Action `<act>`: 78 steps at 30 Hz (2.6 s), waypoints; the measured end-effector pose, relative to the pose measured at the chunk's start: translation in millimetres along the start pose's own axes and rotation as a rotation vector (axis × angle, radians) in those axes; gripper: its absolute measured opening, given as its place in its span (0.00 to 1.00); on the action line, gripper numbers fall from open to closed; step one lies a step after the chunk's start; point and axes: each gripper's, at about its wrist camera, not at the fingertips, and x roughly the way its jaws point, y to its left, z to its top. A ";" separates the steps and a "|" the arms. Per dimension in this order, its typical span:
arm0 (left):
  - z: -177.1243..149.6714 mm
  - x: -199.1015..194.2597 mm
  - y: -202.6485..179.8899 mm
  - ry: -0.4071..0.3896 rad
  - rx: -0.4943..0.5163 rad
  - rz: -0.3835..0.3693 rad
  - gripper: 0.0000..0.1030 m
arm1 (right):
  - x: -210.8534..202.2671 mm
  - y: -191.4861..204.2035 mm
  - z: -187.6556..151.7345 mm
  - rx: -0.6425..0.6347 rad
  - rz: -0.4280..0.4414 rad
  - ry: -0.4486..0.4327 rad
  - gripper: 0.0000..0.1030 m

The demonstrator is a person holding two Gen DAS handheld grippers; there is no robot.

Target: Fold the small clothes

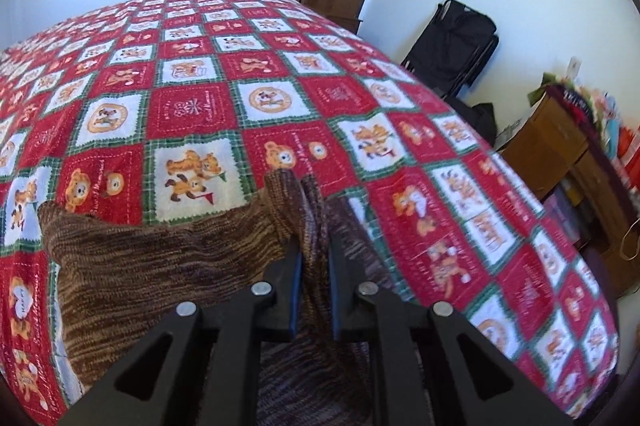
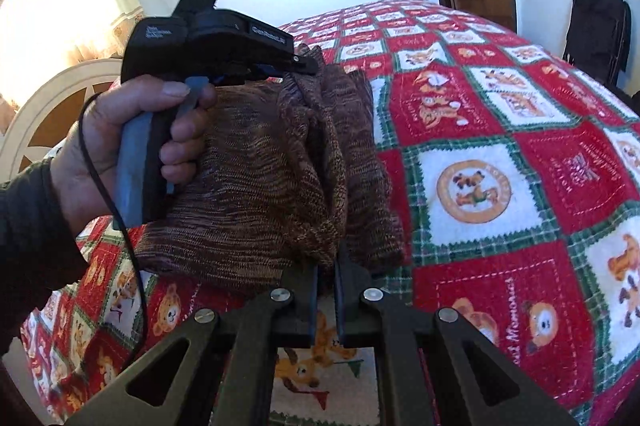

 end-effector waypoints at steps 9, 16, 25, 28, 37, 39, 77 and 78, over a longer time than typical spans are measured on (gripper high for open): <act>-6.8 -29.4 4.5 -0.067 -0.024 -0.031 0.48 | -16.1 -19.0 3.5 0.069 -0.028 -0.021 0.39; -50.2 -87.0 9.9 -0.149 0.038 0.022 0.62 | -38.1 -21.2 26.5 0.057 -0.062 -0.090 0.66; -124.8 -82.1 42.9 -0.065 -0.052 0.093 0.62 | 17.0 28.6 74.4 -0.080 0.128 0.014 0.66; -129.1 -80.6 41.7 -0.061 -0.054 0.091 0.62 | 62.1 18.3 82.8 -0.075 0.026 0.133 0.66; -146.4 -92.6 59.8 -0.106 -0.153 0.024 0.72 | 58.6 104.8 104.3 -0.392 -0.049 0.043 0.61; -148.6 -95.7 68.1 -0.123 -0.199 0.010 0.73 | 81.5 116.3 116.2 -0.397 -0.046 0.065 0.60; -167.3 -101.6 67.7 -0.137 -0.209 0.066 0.86 | 61.9 23.8 83.0 -0.209 0.075 0.179 0.53; -167.3 -101.6 66.8 -0.136 -0.204 0.073 0.86 | 58.6 23.6 85.0 -0.202 0.075 0.177 0.53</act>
